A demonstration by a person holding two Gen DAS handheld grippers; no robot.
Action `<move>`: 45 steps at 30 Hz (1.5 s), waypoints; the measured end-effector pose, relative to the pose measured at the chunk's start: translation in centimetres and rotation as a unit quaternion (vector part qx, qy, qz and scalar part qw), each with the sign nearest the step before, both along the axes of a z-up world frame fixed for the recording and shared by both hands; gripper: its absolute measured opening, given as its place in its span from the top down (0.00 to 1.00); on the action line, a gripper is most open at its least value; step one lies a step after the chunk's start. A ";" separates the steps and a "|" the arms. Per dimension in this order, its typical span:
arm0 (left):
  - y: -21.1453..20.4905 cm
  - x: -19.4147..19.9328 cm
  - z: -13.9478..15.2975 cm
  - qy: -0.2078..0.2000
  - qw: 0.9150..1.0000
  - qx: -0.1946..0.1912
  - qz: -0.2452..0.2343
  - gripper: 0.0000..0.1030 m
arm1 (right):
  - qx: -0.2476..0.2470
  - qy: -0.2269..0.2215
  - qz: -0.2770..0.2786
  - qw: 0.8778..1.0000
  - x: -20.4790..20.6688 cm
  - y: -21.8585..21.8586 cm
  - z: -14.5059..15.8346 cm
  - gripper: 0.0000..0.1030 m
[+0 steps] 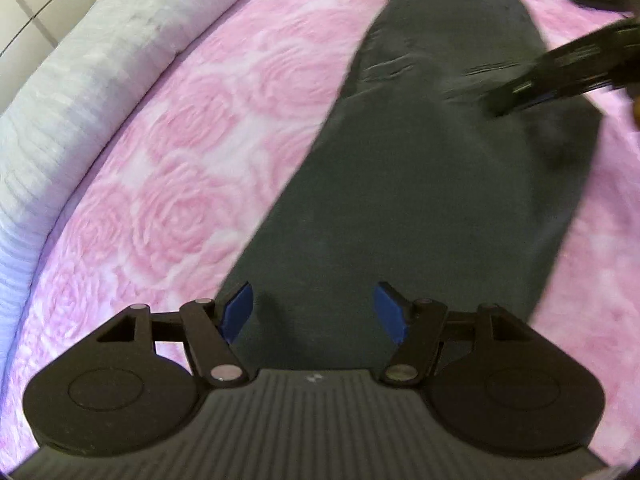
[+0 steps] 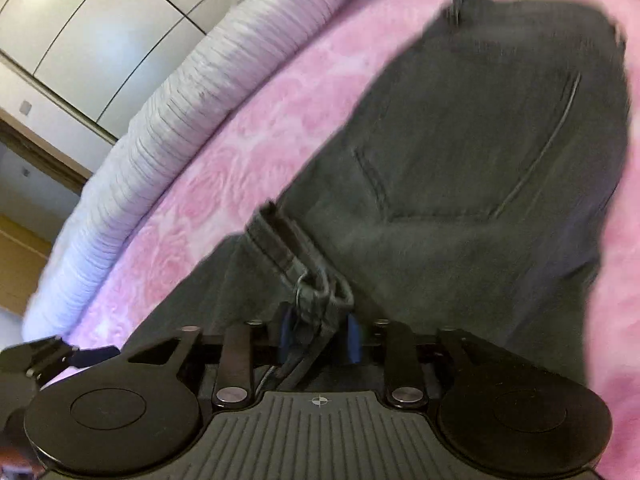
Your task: Fold clothes
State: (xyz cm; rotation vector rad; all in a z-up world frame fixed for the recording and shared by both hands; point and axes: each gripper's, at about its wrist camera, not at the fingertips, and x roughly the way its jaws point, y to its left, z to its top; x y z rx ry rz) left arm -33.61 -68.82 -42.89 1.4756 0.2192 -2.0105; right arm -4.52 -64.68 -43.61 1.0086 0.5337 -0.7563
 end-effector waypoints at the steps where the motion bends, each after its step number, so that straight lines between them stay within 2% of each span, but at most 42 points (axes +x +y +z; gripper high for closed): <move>1: -0.8 0.2 -0.7 -0.001 1.000 0.006 0.013 0.37 | -0.015 0.005 0.001 1.000 -0.1 0.4 0.7 0.68; 3: -2.1 1.0 -1.8 0.010 0.999 0.021 0.035 0.30 | -0.067 0.035 0.009 0.997 0.4 1.7 2.4 0.66; 6: -3.1 2.1 -2.7 0.031 0.998 0.033 0.049 0.28 | -0.181 0.087 0.052 0.978 2.2 4.2 4.2 0.65; 10: -3.2 3.7 -2.8 0.049 0.997 0.032 0.052 0.28 | -0.238 0.107 0.072 0.963 4.2 5.1 4.3 0.64; 13: -3.9 5.7 -3.3 0.080 0.992 0.053 0.081 0.28 | -0.220 0.104 0.101 0.965 6.8 4.0 1.7 0.65; 16: -4.1 6.4 -3.4 0.098 0.989 0.064 0.089 0.28 | -0.152 0.145 0.105 0.972 7.9 2.6 -2.4 0.65; 17: -4.1 6.4 -3.4 0.099 0.989 0.064 0.089 0.28 | -0.150 0.137 0.102 0.974 7.5 2.6 -3.1 0.65; 19: -4.2 6.9 -2.7 0.107 0.988 0.066 0.092 0.30 | -0.165 0.153 0.122 0.967 7.7 3.0 -2.8 0.65; 21: -4.3 7.7 -1.7 0.117 0.987 0.063 0.095 0.41 | -0.153 0.160 0.117 0.968 7.4 3.4 -1.6 0.65; 23: -4.2 9.5 -0.1 0.126 0.987 0.047 0.089 0.41 | -0.167 0.167 0.116 0.965 7.3 5.0 0.2 0.64; 25: -3.8 10.9 1.2 0.109 0.992 0.015 0.064 0.39 | -0.182 0.171 0.135 0.959 7.8 8.0 2.0 0.64; 28: -1.9 12.5 2.1 0.045 0.998 -0.049 -0.023 0.32 | -0.204 0.174 0.221 0.938 10.2 15.6 3.5 0.58; 31: 0.6 13.6 1.4 -0.018 0.988 -0.098 -0.118 0.28 | -0.224 0.167 0.324 0.904 13.8 23.2 3.5 0.48; 32: 1.6 13.8 0.8 -0.035 0.982 -0.108 -0.150 0.27 | -0.241 0.172 0.356 0.886 15.3 25.8 3.2 0.47; 34: 3.7 14.2 -0.5 -0.058 0.966 -0.125 -0.218 0.26 | -0.275 0.197 0.384 0.859 18.0 29.6 2.0 0.45; 35: 4.8 14.3 -1.3 -0.068 0.954 -0.136 -0.260 0.26 | -0.287 0.218 0.389 0.848 19.3 31.1 1.1 0.45; 36: 5.7 14.4 -2.1 -0.077 0.941 -0.150 -0.294 0.26 | -0.305 0.256 0.392 0.829 20.3 32.0 -0.3 0.45; 38: 7.2 14.5 -3.8 -0.095 0.909 -0.182 -0.363 0.26 | -0.339 0.330 0.396 0.787 22.2 33.8 -3.0 0.45; 39: 7.7 14.5 -4.5 -0.101 0.892 -0.197 -0.393 0.26 | -0.349 0.346 0.394 0.777 22.3 33.9 -3.8 0.46; 40: 8.1 14.5 -5.2 -0.106 0.876 -0.216 -0.419 0.26 | -0.351 0.340 0.387 0.782 22.1 33.9 -3.8 0.46; 41: 8.1 14.3 -5.7 -0.107 0.863 -0.232 -0.436 0.26 | -0.349 0.338 0.382 0.786 21.7 33.8 -3.6 0.47; 43: 8.0 14.0 -6.8 -0.109 0.836 -0.263 -0.470 0.24 | -0.351 0.337 0.383 0.785 21.0 34.0 -3.3 0.62; 45: 7.4 13.3 -7.2 -0.105 0.820 -0.281 -0.488 0.24 | -0.341 0.329 0.380 0.795 20.5 33.8 -2.3 0.74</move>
